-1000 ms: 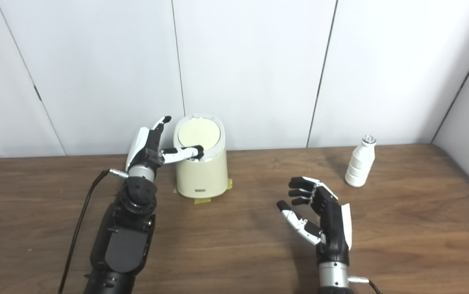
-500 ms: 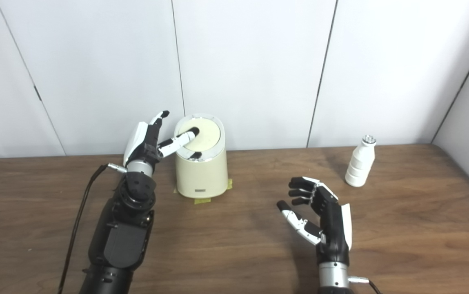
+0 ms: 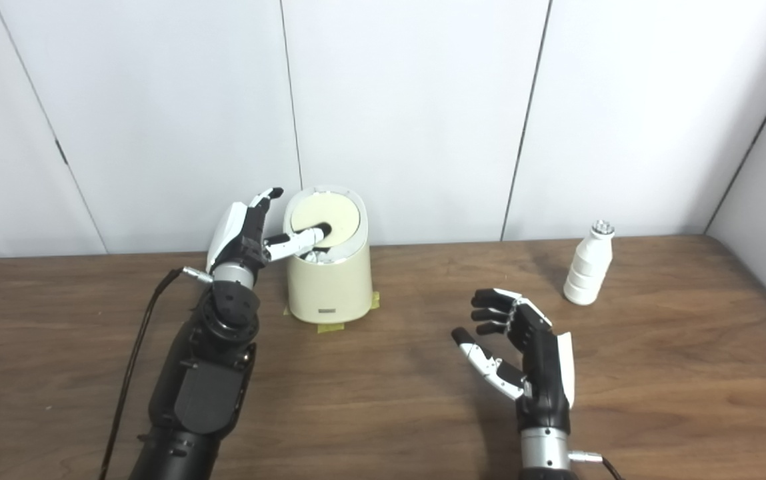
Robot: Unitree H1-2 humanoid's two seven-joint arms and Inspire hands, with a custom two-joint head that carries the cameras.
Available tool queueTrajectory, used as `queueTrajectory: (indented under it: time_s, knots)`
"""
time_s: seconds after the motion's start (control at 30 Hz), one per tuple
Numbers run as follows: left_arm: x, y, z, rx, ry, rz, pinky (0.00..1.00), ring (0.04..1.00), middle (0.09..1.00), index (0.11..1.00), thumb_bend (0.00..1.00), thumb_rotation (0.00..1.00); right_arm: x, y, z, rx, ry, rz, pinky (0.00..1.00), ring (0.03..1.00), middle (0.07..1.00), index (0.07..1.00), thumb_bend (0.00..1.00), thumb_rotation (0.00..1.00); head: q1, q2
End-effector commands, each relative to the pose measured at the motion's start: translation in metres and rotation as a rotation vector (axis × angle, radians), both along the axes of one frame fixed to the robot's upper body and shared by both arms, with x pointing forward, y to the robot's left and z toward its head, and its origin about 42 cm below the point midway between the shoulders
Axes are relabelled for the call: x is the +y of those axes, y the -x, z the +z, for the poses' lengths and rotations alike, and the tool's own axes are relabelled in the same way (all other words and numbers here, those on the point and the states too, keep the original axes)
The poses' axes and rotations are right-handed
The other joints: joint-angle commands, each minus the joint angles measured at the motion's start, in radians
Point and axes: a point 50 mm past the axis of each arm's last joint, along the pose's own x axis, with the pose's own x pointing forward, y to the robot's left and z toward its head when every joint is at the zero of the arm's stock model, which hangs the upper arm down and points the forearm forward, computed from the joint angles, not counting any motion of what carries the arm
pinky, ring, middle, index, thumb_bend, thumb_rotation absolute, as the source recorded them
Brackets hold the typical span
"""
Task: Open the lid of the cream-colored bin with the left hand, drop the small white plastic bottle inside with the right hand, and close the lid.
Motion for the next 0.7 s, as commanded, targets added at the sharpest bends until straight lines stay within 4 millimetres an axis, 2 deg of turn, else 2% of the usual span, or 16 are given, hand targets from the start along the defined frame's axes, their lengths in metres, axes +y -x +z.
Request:
queueTrajectory:
  time_s: [0.0,0.13,0.23,0.3,0.33,0.4,0.67]
  knots:
    - [-0.0094,-0.0108,0.0392,-0.111,-0.017,0.003,1.00,1.000,1.000,0.964,0.79,0.37,0.0036,0.0048,-0.0092,0.019,0.021,0.000,0.51,0.591,0.624,0.607,0.34,0.13,-0.002,0.002]
    - [-0.0112,-0.0134,0.0387,-0.112,-0.043,0.004,1.00,0.998,1.000,0.961,0.80,0.36,0.0050,0.0054,-0.0083,0.015,0.015,-0.005,0.51,0.593,0.624,0.606,0.34,0.11,-0.005,0.003]
    - [-0.0114,-0.0153,0.0375,-0.112,-0.048,0.012,1.00,0.998,0.998,0.955,0.80,0.27,0.0048,0.0051,-0.0083,0.011,0.017,-0.002,0.50,0.591,0.622,0.604,0.34,0.10,-0.004,0.005]
    - [-0.0113,-0.0160,0.0367,-0.112,-0.058,0.015,1.00,0.993,0.993,0.952,0.78,0.13,0.0047,0.0051,-0.0081,0.013,0.016,-0.003,0.50,0.591,0.622,0.604,0.34,0.11,-0.004,0.005]
    - [-0.0112,-0.0164,0.0363,-0.111,-0.068,0.016,1.00,0.992,0.993,0.951,0.77,0.12,0.0049,0.0051,-0.0078,0.015,0.017,-0.006,0.50,0.591,0.622,0.604,0.34,0.11,-0.004,0.005]
    - [-0.0109,-0.0169,0.0358,-0.111,-0.072,0.018,1.00,0.987,0.989,0.949,0.77,0.03,0.0050,0.0050,-0.0076,0.014,0.021,-0.009,0.50,0.591,0.620,0.602,0.34,0.12,-0.004,0.005]
    - [-0.0080,-0.0185,0.0355,-0.109,-0.090,0.025,1.00,0.969,0.994,0.947,0.80,0.00,0.0052,0.0045,-0.0078,0.015,0.006,-0.007,0.50,0.591,0.622,0.604,0.35,0.11,-0.002,0.008]
